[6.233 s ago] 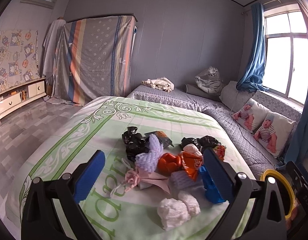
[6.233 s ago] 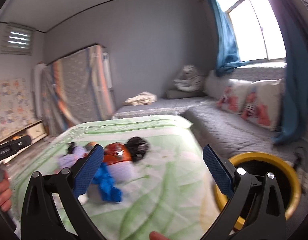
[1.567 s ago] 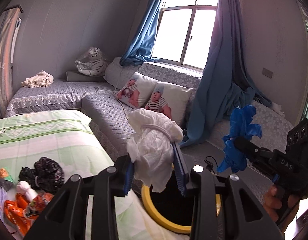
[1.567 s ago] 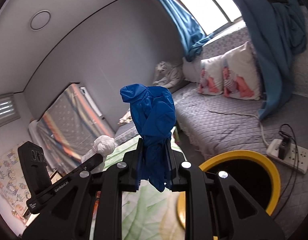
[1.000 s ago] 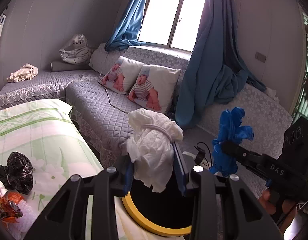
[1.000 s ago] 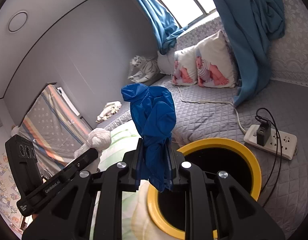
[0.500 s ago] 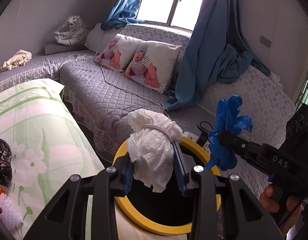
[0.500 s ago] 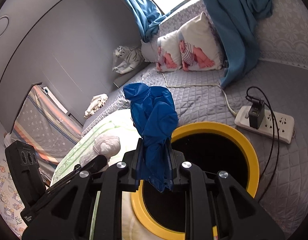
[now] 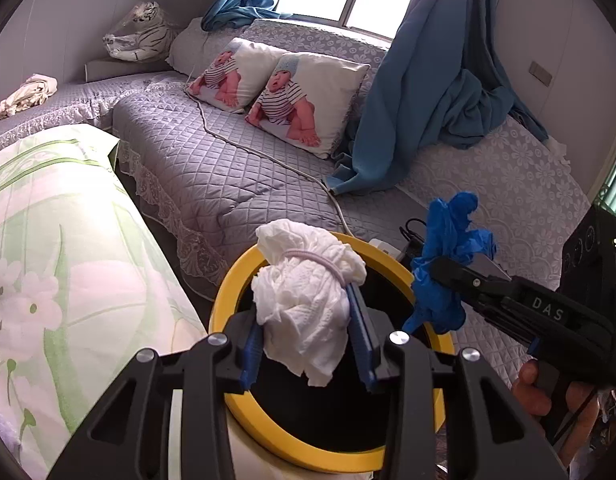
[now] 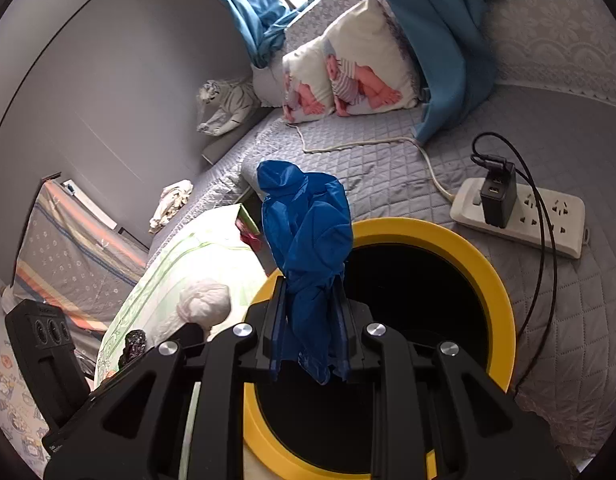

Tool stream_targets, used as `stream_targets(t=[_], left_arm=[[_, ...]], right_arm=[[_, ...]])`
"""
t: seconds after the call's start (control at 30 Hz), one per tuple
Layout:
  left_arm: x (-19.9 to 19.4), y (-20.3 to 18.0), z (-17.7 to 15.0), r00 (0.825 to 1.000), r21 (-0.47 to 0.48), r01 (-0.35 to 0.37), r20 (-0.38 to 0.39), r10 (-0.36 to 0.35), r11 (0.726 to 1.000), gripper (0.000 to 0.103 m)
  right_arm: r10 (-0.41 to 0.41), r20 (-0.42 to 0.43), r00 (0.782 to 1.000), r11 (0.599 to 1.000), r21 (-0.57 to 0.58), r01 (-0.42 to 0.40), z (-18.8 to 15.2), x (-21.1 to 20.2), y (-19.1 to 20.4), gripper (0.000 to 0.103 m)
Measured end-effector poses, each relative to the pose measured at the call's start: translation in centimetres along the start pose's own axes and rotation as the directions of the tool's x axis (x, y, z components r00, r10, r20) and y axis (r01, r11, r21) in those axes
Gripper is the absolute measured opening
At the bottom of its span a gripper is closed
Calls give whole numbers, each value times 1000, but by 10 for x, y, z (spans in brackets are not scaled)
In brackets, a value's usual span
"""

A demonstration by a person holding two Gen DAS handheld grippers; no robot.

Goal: Collect trash
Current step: 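Open both tools to drop the tissue and glove into the bin, then move both tools back over the trash pile on the bed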

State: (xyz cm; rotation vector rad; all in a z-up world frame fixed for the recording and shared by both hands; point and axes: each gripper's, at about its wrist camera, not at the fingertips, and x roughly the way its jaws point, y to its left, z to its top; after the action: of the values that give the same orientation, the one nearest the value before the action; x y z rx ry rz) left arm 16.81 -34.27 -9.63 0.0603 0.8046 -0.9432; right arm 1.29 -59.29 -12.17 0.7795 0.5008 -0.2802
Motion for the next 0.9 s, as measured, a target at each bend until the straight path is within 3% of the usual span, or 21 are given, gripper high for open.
stream_targets(t=[0.03, 0.1, 0.17, 0.37, 0.5, 0.67, 0.77, 0.9], left_arm=[[1, 0, 0, 1000, -3, -3, -1, 3, 1000, 41], [1, 3, -1, 1000, -21, -13, 3, 13, 1000, 49], [-2, 7, -1, 999, -39, -34, 17, 34, 999, 61], [-20, 18, 3, 995, -103, -50, 77, 58, 993, 84], [-42, 24, 6, 986, -133, -61, 148, 81, 989, 93], [-82, 31, 13, 961, -158, -88, 244, 125, 983, 95], [-108, 40, 17, 949, -183, -78, 287, 129, 980, 95], [-144, 57, 20, 929, -226, -72, 340, 148, 971, 95]], right_arm=[[-3, 0, 1000, 1000, 8, 3, 0, 1, -2, 25], [-16, 7, 1000, 1000, 21, 15, 0, 0, -5, 42], [-24, 20, 999, 999, 38, 24, 1, -3, -8, 52], [-25, 40, 999, 997, 72, 22, 1, -12, -10, 53], [13, 67, 998, 999, 52, -17, 1, -21, -2, 63], [95, 111, 989, 995, -22, -93, 2, -34, 24, 71], [145, 150, 978, 988, -79, -134, 1, -44, 43, 82], [223, 185, 957, 966, -175, -191, -3, -56, 75, 89]])
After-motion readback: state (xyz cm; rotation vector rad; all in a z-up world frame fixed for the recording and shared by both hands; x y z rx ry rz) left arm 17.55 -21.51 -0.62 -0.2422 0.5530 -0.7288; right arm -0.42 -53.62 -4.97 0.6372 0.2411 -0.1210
